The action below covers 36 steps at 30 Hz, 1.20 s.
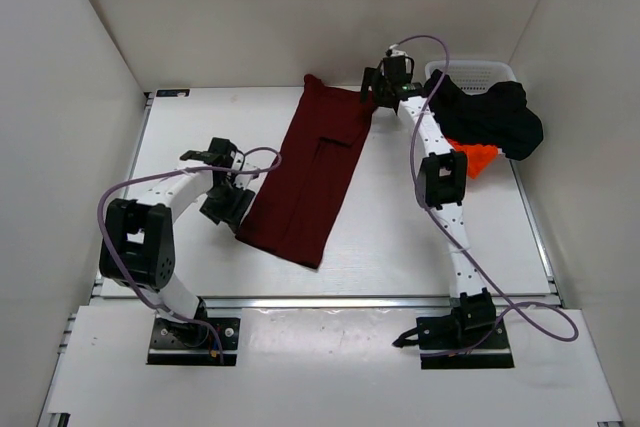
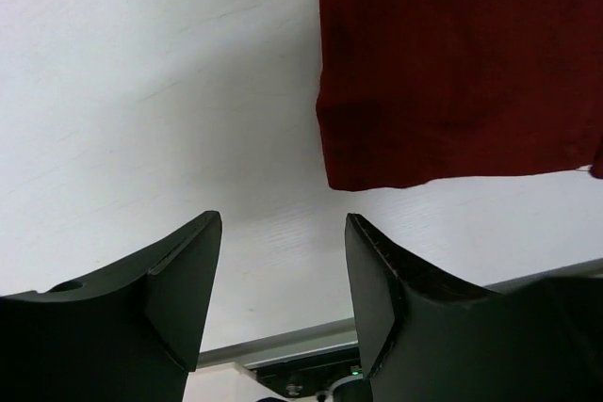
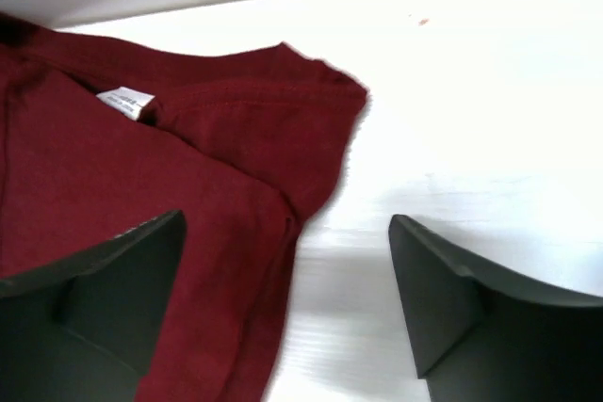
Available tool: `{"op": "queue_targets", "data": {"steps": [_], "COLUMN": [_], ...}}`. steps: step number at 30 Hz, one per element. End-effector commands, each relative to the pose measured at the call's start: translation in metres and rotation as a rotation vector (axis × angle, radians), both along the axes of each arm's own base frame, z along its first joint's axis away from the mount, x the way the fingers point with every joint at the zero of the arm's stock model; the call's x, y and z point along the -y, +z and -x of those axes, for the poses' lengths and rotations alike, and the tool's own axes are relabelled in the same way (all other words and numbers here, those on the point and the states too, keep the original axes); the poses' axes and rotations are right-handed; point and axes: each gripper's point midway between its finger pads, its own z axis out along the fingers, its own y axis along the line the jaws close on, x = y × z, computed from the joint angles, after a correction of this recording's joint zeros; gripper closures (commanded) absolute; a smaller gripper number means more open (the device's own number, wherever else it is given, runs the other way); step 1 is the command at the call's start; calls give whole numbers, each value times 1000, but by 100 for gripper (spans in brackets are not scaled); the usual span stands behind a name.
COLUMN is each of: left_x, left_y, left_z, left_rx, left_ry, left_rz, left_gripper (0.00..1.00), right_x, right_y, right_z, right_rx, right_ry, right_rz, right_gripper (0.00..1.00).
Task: Fold and stack the t-shirts
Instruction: Rotate the tshirt 90 degrees
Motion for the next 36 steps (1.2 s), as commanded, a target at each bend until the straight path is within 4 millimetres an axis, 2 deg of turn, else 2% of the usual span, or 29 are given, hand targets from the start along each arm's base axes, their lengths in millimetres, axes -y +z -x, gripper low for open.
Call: {"op": "queue_targets", "data": {"steps": [1,2,3,5,6,7,8,9,10,11,12,14,15,16,17,18,19,21,22,23,24,27,28,30,32,34,36], "left_x": [9,9,10,13,11,10,10,6,8,10,12,13,16,18,16,22,22,23,30,33,33,34,35,40,46,51,56], "left_y": [7,7,6,7,9,8,8,10,15,17,19,20,21,21,17,18,14,14,11,12,11,8,5,-1,-6,-18,-23], "left_z": [2,0,0,-5,-9,-11,-15,-23,-32,-38,-40,-45,-45,-46,-43,-42,-38,-37,-34,-35,-36,-34,-33,-31,-27,-17,-10], "left_rx": [-3,3,6,55,98,117,156,191,220,230,220,195,185,183,177,180,169,183,174,180,182,164,149,121,96,49,30], "left_ry": [68,90,101,105,113,113,126,161,180,202,222,252,251,249,252,222,209,200,185,174,187,215,225,233,230,223,209], "left_rz": [109,119,124,119,102,77,77,77,106,132,183,233,263,275,276,280,260,252,265,269,267,275,286,293,293,285,282], "left_gripper": [34,35,34,34,33,33,32,32,31,31,31,32,32,32,32,32,32,32,32,32,32,32,33,35,35,39,43], "right_x": [-17,-18,-13,-28,-29,-29,-33,-23,-34,-31,-23,-27,-29,-42,-44,-57,-70,-79,-86,-88,-100,-132,-139,-151,-164,-170,-171], "right_y": [113,134,145,190,222,225,249,260,278,292,299,310,324,273,241,199,182,122,106,79,60,31,27,20,17,6,5], "right_z": [7,14,17,44,58,67,89,101,126,155,171,238,265,284,317,350,367,413,426,440,452,467,472,468,470,472,474], "right_rx": [180,201,215,254,299,287,306,310,318,303,291,226,236,104,46,-10,-44,-160,-213,-254,-275,-331,-338,-339,-341,-359,-369], "right_ry": [55,35,4,-18,-57,-59,-93,-146,-127,-151,-192,-94,-61,26,89,160,168,167,136,141,162,222,239,236,265,271,257], "right_rz": [81,100,144,211,251,303,358,439,487,560,603,618,512,473,452,379,293,192,126,109,51,-40,-48,-71,-133,-175,-215], "right_gripper": [6,2,0,0,1,1,1,1,1,1,1,0,1,1,1,1,0,1,1,1,1,8,10,13,20,23,24]}}
